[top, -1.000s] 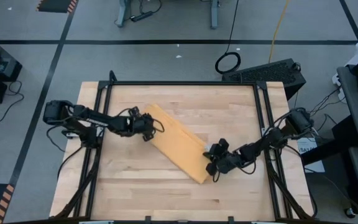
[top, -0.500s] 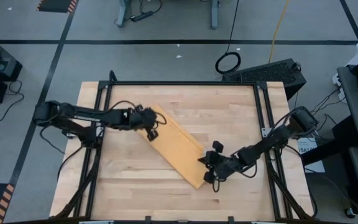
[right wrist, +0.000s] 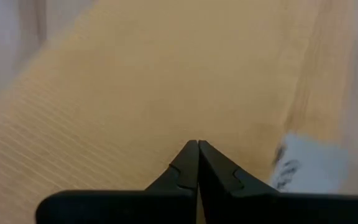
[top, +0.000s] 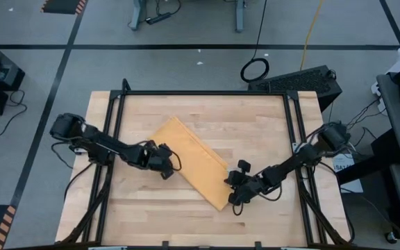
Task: Roll towel
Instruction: Roll the yellow towel
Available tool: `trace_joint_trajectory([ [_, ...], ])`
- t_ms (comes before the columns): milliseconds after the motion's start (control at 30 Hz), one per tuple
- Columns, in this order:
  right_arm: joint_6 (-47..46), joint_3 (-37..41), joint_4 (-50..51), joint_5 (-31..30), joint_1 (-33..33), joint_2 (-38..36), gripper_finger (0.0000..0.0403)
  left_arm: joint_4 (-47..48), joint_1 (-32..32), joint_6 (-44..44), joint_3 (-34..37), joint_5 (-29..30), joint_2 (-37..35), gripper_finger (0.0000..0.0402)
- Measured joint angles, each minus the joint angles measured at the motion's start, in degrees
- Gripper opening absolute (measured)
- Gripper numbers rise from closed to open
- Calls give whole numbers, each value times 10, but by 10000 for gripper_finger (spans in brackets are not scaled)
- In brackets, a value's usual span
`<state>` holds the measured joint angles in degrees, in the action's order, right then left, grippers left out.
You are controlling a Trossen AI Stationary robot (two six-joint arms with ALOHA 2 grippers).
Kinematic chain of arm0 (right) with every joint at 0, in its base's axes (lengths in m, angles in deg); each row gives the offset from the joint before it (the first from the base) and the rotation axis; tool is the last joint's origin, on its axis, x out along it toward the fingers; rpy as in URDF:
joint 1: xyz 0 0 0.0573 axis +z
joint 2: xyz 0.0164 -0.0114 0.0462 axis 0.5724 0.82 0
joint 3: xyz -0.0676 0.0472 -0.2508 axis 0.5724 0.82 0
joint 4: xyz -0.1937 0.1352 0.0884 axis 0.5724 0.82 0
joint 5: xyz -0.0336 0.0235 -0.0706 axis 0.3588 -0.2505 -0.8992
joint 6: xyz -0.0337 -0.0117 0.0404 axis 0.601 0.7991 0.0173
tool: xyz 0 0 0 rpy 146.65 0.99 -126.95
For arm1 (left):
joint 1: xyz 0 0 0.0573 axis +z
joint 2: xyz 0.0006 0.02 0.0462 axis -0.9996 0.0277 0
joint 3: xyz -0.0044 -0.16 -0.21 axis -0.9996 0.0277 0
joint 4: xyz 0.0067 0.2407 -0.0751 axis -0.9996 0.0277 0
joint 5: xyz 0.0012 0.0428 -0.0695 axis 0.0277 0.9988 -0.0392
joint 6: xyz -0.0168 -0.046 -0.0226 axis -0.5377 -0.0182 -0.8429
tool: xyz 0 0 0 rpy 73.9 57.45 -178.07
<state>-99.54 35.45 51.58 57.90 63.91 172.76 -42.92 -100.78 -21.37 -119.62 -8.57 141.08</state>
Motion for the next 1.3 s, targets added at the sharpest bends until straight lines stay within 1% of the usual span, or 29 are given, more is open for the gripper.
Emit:
trace_joint_trajectory([
  [200, -92, -6, -41, -10, 1, 60, 0, -21, 28, 31, -3, 54, 53, 12],
  [300, -99, -4, -88, -14, 3, 74, 0, -44, 50, 71, -2, 70, 57, 12],
  [400, -107, -3, -123, -25, 4, 78, 0, -85, 78, 129, -1, 78, 58, 12],
  [533, -115, -14, -124, -62, 4, 80, 0, -107, 120, 191, -1, 77, 58, 12],
  [600, -108, -19, -120, -81, 2, 79, 0, -102, 139, 217, -1, 77, 56, 12],
  [733, -76, -22, -116, -91, -2, 50, 0, -64, 155, 259, 0, 69, 31, 12],
  [833, -28, -23, -116, -92, -5, 6, 0, -42, 150, 285, -9, 58, -6, 12],
  [900, 26, -23, -114, -85, -6, -25, 0, -38, 141, 302, -17, 36, -37, 12],
  [1000, 111, -24, -104, -66, -6, -68, 0, -35, 120, 294, -21, 11, -83, 12],
  [1100, 153, -24, -52, -33, -10, -88, 0, -18, 93, 225, -22, -7, -120, 12],
  [1200, 143, -24, 0, -15, -17, -83, 0, 11, 61, 141, -19, -24, -124, 12],
  [1300, 122, -21, -1, -14, -26, -55, 0, -9, 36, 107, 2, -24, -105, 12],
])
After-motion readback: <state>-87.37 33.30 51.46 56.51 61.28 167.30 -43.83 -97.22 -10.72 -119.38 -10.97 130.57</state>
